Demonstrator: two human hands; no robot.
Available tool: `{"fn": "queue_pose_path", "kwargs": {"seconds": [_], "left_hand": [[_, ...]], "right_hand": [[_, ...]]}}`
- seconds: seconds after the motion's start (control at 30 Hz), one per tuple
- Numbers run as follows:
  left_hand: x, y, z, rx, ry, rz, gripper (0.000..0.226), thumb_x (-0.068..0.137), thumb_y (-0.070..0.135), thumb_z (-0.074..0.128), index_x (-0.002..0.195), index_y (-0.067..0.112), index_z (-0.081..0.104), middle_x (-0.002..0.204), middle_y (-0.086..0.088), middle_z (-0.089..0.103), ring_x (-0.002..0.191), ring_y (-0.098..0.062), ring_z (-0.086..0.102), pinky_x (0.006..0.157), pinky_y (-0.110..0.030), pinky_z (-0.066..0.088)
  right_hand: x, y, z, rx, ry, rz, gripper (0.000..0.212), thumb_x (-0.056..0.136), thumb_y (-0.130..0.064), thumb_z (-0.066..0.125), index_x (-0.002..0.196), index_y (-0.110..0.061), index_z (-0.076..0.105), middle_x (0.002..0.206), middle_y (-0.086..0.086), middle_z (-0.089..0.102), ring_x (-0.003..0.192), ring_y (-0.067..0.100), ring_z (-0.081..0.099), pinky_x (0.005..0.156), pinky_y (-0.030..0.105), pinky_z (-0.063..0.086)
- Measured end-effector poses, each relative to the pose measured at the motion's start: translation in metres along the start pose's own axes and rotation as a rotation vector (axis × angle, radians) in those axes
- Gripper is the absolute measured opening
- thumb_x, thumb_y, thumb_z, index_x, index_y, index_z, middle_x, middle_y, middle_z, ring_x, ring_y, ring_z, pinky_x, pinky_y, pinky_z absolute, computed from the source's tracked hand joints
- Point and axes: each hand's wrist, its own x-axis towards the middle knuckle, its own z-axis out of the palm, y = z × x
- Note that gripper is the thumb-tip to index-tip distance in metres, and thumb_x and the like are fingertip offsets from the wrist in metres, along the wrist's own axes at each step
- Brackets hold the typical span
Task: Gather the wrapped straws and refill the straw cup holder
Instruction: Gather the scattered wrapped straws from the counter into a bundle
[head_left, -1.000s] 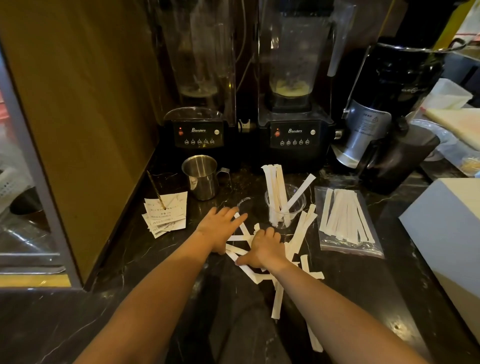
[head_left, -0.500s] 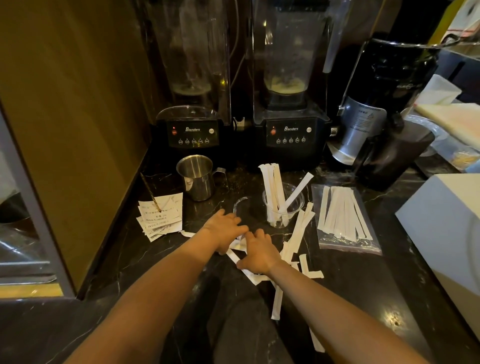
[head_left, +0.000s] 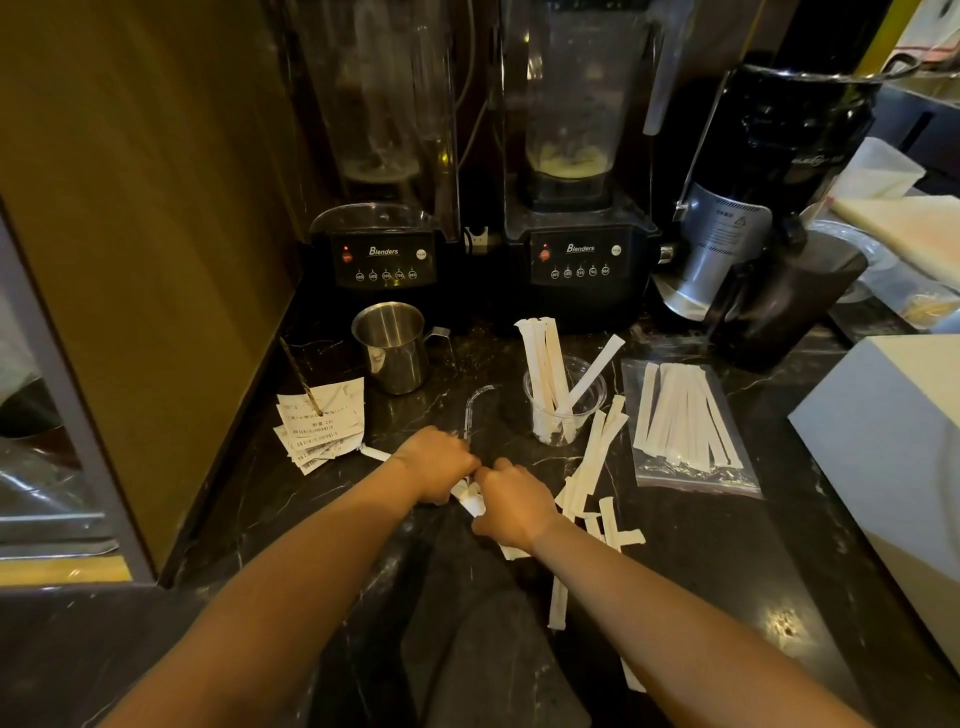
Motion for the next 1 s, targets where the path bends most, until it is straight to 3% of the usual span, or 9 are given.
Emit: {"fn": "queue_pose_path", "kwargs": {"seconds": [0.33, 0.5, 0.67, 0.9, 1.0], "left_hand": [[-0.012, 0.012, -0.001, -0.122, 0.000, -0.088, 0.029, 0.088, 0.012, 0.048, 0.116, 0.009, 0.059, 0.120, -0.016, 0.062, 0.109, -0.030, 0.059, 0.088, -0.037, 0.047], [-0.016, 0.016, -0.002, -0.113, 0.022, -0.109, 0.028, 0.089, 0.010, 0.046, 0.113, 0.005, 0.059, 0.122, -0.015, 0.060, 0.112, -0.029, 0.056, 0.090, -0.038, 0.044], [-0.018, 0.019, 0.001, -0.077, 0.063, -0.134, 0.032, 0.090, 0.015, 0.045, 0.121, 0.009, 0.053, 0.130, -0.012, 0.053, 0.124, -0.028, 0.043, 0.102, -0.039, 0.032], [-0.027, 0.019, -0.018, 0.020, 0.235, -0.199, 0.034, 0.089, 0.018, 0.042, 0.120, 0.008, 0.052, 0.127, -0.012, 0.052, 0.121, -0.029, 0.043, 0.109, -0.042, 0.023], [-0.032, 0.019, -0.028, 0.069, 0.308, -0.230, 0.038, 0.091, 0.018, 0.039, 0.127, 0.008, 0.049, 0.133, -0.012, 0.047, 0.131, -0.030, 0.034, 0.117, -0.049, 0.004]], "right_hand": [[-0.002, -0.008, 0.011, 0.027, 0.046, -0.020, 0.035, 0.092, -0.003, 0.040, 0.126, 0.001, 0.044, 0.130, 0.023, 0.049, 0.119, 0.039, 0.050, 0.097, 0.042, 0.042], [-0.004, -0.008, 0.017, 0.025, 0.112, -0.027, 0.030, 0.097, -0.010, 0.033, 0.122, 0.001, 0.046, 0.127, 0.022, 0.054, 0.115, 0.037, 0.054, 0.091, 0.043, 0.045], [-0.008, -0.009, 0.017, 0.003, 0.139, -0.030, 0.030, 0.098, -0.011, 0.030, 0.122, 0.000, 0.044, 0.125, 0.020, 0.058, 0.114, 0.036, 0.056, 0.089, 0.043, 0.046], [-0.010, -0.009, 0.000, 0.159, 0.171, -0.034, 0.030, 0.096, -0.010, 0.034, 0.124, -0.002, 0.040, 0.123, 0.022, 0.058, 0.111, 0.040, 0.057, 0.086, 0.045, 0.045], [-0.008, -0.008, -0.009, 0.289, 0.210, -0.054, 0.030, 0.097, -0.011, 0.034, 0.125, -0.002, 0.039, 0.118, 0.024, 0.060, 0.107, 0.040, 0.058, 0.083, 0.044, 0.046]]}}
